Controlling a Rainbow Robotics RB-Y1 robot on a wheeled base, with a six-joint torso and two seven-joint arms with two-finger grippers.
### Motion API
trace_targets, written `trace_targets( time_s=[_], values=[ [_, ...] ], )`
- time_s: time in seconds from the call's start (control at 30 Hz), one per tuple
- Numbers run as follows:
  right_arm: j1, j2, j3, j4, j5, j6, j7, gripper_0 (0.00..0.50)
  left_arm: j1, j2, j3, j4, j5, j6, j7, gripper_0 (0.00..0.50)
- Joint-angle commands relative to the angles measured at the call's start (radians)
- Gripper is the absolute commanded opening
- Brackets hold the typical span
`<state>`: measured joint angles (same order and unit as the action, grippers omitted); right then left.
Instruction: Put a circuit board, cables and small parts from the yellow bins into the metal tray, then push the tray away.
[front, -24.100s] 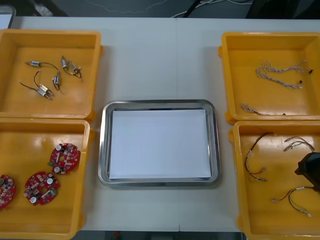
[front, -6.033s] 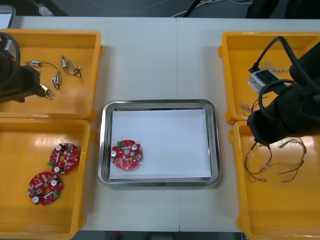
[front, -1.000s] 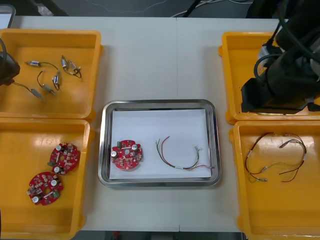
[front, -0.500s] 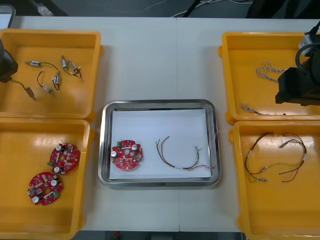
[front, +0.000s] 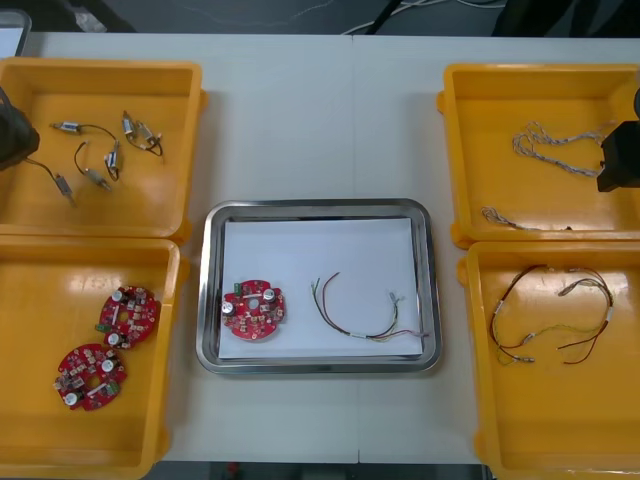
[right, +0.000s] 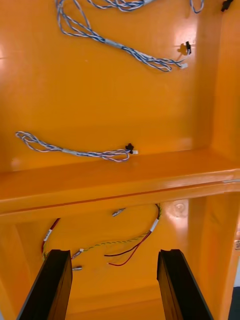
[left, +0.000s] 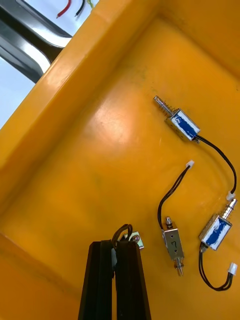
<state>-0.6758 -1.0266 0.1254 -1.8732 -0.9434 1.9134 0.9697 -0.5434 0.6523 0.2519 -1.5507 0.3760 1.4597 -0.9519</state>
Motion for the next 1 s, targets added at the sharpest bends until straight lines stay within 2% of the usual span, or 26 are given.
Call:
trace_targets(
  time_s=[0.03,0.2,0.37,0.57,0.6,0.63,0.67,0.7,0.73,0.77,0.83,0.87,0.9,1.0],
  values=[
    [-0.002,-0.033,-0.032,0.035,0.017,-0.036,0.081,0.5,0.013,0.01,-0.036,0.023,-0.026,-0.071,-0.085,0.0],
    [-0.014,-0.032,-0.032,0.103,0.006,-0.102,0.205,0.5,0.013,-0.017,-0.048,0.052,-0.088,-0.114,-0.085,0.0],
    [-0.036,-0.015,-0.032,0.201,-0.014,-0.177,0.346,0.5,0.03,-0.029,-0.062,0.09,-0.103,-0.197,-0.084,0.0],
    [-0.074,0.023,-0.024,0.33,-0.023,-0.225,0.506,0.5,0.03,-0.029,-0.068,0.101,-0.101,-0.213,-0.082,0.001],
    [-0.082,0.031,-0.021,0.347,-0.023,-0.229,0.529,0.5,0.03,-0.029,-0.068,0.1,-0.101,-0.213,-0.08,0.016],
    [-0.09,0.04,-0.017,0.368,-0.023,-0.234,0.557,0.5,0.031,-0.029,-0.068,0.101,-0.101,-0.213,-0.082,0.067],
    [-0.09,0.04,-0.017,0.368,-0.023,-0.234,0.557,0.5,0.031,-0.029,-0.068,0.101,-0.101,-0.213,-0.082,0.067],
    [-0.105,0.053,-0.003,0.401,-0.023,-0.241,0.595,0.5,0.031,-0.029,-0.068,0.101,-0.101,-0.213,-0.082,0.196],
    [-0.114,0.056,0.008,0.413,-0.021,-0.246,0.613,0.5,0.031,-0.029,-0.068,0.101,-0.101,-0.213,-0.082,0.282],
    [-0.119,0.057,0.019,0.421,-0.02,-0.249,0.624,0.5,0.031,-0.029,-0.068,0.101,-0.1,-0.213,-0.082,0.313],
    [-0.137,0.071,0.062,0.439,-0.003,-0.267,0.662,0.5,0.031,-0.029,-0.068,0.1,-0.095,-0.213,-0.084,0.43],
    [-0.139,0.074,0.069,0.44,0.002,-0.272,0.669,0.5,0.031,-0.029,-0.068,0.1,-0.095,-0.213,-0.084,0.451],
    [-0.14,0.082,0.086,0.442,0.009,-0.278,0.673,0.5,0.031,-0.029,-0.066,0.101,-0.092,-0.213,-0.084,0.496],
    [-0.14,0.105,0.112,0.44,0.025,-0.287,0.673,0.5,0.031,-0.029,-0.066,0.1,-0.088,-0.213,-0.085,0.5]
  ],
)
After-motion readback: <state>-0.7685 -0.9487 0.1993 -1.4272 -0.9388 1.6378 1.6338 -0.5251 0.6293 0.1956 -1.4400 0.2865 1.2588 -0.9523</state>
